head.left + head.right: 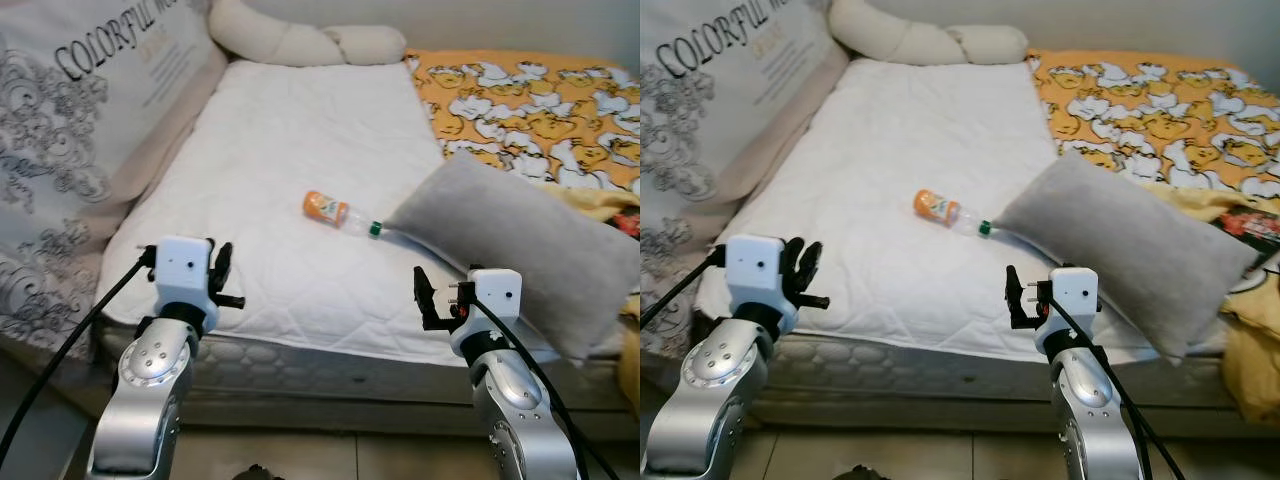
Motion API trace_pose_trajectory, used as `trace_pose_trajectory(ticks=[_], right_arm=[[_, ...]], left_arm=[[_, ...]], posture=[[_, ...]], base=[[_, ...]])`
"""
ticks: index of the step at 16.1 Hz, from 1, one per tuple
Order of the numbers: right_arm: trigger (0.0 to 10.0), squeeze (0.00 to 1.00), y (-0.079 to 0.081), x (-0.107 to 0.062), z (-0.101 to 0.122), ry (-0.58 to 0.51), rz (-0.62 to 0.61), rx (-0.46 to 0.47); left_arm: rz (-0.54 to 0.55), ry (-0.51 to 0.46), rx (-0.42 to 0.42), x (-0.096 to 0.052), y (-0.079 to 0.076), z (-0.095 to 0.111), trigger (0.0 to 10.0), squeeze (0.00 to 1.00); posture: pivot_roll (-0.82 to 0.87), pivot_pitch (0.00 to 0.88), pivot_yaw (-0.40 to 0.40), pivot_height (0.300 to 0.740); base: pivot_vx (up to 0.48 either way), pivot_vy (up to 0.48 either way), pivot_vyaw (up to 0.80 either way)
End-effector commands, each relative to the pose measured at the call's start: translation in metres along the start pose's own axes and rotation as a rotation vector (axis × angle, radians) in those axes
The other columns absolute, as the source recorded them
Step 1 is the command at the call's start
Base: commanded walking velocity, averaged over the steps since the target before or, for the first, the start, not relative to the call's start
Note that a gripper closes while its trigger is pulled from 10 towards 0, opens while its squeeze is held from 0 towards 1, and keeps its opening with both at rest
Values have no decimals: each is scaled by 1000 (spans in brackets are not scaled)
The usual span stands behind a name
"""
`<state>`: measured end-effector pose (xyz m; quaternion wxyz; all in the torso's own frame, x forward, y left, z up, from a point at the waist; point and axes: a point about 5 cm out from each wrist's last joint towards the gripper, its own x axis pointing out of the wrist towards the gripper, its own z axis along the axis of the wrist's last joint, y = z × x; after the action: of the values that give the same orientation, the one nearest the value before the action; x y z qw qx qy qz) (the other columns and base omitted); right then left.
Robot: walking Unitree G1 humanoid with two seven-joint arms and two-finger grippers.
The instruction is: Clean up the room
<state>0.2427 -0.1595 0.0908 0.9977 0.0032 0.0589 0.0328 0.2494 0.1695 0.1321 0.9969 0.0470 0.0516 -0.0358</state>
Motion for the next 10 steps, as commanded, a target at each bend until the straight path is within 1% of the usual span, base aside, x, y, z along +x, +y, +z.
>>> trace_pose_trajectory(ticks=[1, 3, 7, 10], right_arm=[[10000, 0, -2, 0, 5, -14, 1, -14], [10000, 0, -3, 1, 7, -23, 20, -4], [10000, 0, -3, 3, 6, -4, 44, 17], [10000, 0, -1, 5, 7, -18, 66, -54]], left_arm=[[15, 17, -17, 0, 3, -3, 10000, 0], [34, 30, -15, -7, 9, -8, 10000, 0], [50, 32, -4, -11, 14, -8, 10000, 0], [51, 28, 3, -11, 14, -7, 10000, 0]], posture=[[6, 0, 10, 740], [10, 0, 3, 740], [20, 0, -10, 740], [24, 0, -10, 740]], base=[[330, 0, 0], [330, 0, 0], [330, 0, 0], [326, 0, 0]])
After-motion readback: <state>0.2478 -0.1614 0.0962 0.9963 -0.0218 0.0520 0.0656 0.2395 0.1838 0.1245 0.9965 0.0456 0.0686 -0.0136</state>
